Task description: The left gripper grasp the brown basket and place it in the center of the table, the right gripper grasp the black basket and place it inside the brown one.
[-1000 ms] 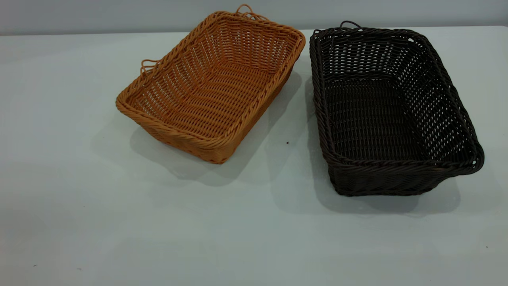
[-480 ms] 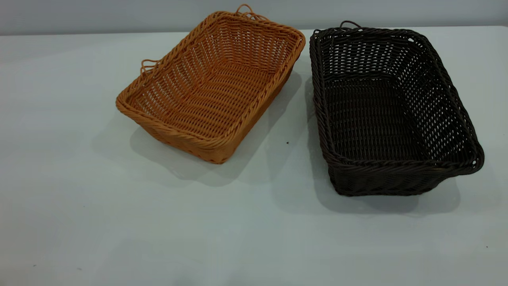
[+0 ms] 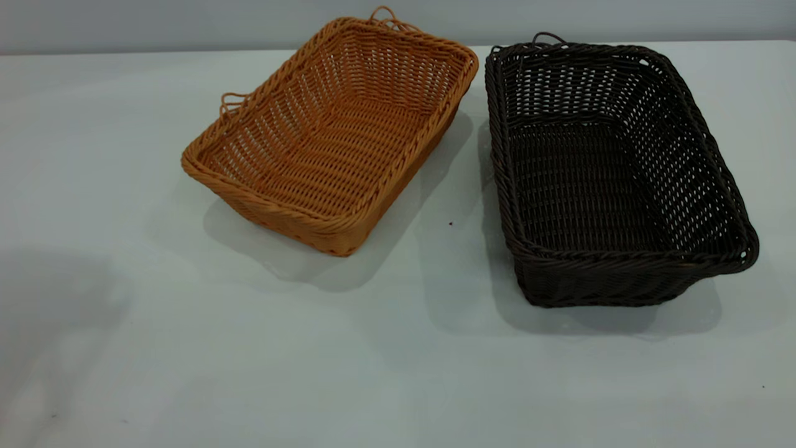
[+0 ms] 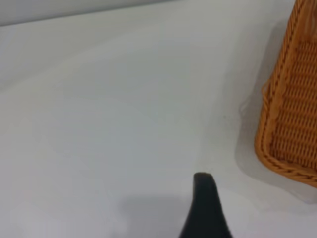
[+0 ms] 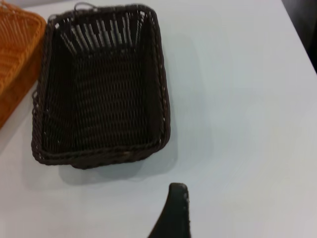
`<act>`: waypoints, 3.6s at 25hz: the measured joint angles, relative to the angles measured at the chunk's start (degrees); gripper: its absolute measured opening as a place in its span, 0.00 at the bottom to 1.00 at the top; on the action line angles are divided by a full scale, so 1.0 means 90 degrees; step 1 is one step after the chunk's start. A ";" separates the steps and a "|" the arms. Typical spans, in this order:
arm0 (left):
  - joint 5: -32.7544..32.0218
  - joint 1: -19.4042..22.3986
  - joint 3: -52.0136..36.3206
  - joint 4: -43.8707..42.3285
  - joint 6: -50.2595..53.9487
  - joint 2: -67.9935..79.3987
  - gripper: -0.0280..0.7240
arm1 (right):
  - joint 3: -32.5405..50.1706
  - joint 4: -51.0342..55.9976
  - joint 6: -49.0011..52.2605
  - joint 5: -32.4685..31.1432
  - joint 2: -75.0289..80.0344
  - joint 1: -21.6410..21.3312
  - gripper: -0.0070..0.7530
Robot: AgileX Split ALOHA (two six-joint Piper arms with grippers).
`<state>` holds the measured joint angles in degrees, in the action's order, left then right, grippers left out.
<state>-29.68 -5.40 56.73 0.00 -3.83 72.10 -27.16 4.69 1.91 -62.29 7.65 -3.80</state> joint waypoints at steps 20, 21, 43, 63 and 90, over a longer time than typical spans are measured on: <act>0.1327 -0.0974 0.2691 0.0084 -0.0438 0.5428 0.80 | -0.1072 0.0658 0.0056 0.0538 0.2560 0.0000 0.82; 0.1356 -0.1011 0.2882 0.0084 -0.0443 0.5633 0.80 | -0.1072 0.0759 0.0038 0.0601 0.2760 0.0000 0.82; 0.0670 -0.1401 0.5075 0.0166 -0.0531 0.7835 0.17 | -0.1072 0.4742 -0.1522 0.1683 0.7100 0.0000 0.79; 0.0356 -0.1142 0.5196 0.0000 -0.0524 0.6258 0.16 | -0.1183 0.7875 -0.2797 0.3432 1.1365 0.0943 0.79; -0.1135 -0.1181 0.5196 0.0371 -0.2618 0.6239 0.16 | -0.2697 0.8669 -0.5951 0.3779 1.2043 -0.1393 0.12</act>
<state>-39.89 -16.02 103.49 3.34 -27.39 128.25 -51.43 82.71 -51.65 -28.28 116.04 -16.33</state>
